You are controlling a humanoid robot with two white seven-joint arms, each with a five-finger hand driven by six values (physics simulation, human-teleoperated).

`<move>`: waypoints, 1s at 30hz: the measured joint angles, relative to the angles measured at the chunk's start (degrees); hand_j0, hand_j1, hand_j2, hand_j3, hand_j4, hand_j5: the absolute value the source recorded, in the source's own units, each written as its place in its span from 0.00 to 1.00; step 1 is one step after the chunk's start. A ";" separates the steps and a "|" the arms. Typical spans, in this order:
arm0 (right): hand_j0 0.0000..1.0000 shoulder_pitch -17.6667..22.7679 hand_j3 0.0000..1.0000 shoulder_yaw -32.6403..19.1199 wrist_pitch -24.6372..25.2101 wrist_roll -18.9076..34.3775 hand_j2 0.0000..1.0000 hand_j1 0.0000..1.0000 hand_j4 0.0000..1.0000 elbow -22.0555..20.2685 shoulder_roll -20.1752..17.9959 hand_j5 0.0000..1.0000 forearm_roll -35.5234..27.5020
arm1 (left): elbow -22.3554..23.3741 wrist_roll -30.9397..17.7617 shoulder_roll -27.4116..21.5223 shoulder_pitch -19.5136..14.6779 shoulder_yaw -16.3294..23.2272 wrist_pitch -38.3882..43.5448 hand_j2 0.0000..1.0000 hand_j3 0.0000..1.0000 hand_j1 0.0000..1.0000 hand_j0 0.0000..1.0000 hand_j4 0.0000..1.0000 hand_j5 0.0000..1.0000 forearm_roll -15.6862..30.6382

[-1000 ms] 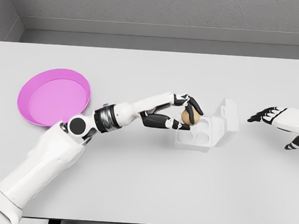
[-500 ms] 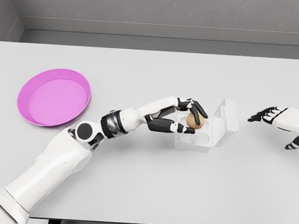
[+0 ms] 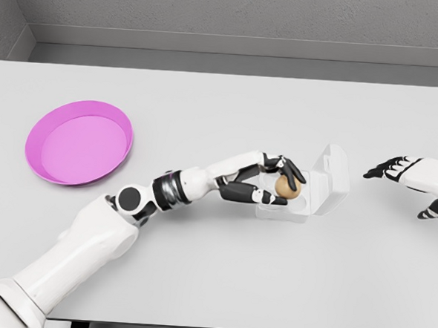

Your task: Pack egg into the box and close the box lid

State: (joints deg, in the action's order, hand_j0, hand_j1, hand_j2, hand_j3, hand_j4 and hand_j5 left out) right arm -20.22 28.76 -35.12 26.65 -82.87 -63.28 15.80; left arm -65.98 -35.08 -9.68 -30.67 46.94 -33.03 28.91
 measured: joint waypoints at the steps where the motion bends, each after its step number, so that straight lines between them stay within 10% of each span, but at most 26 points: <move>1: 1.00 0.00 1.00 0.00 0.00 0.00 1.00 1.00 1.00 -0.02 0.00 1.00 0.00 | 0.01 0.00 -0.02 -0.18 0.04 -0.01 0.46 0.46 0.46 0.46 0.46 0.46 0.03; 30: 1.00 0.00 1.00 0.00 0.00 0.00 1.00 1.00 1.00 -0.09 0.00 1.00 0.00 | 10.56 0.04 2.88 -2.11 -0.30 0.14 0.50 0.50 0.50 0.50 0.50 0.50 -0.36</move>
State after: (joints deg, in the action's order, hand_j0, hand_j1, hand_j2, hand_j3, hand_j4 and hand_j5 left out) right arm -20.21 28.76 -35.12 26.65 -82.96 -63.28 15.80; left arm -55.41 -35.04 -6.79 -32.78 46.64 -32.89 28.55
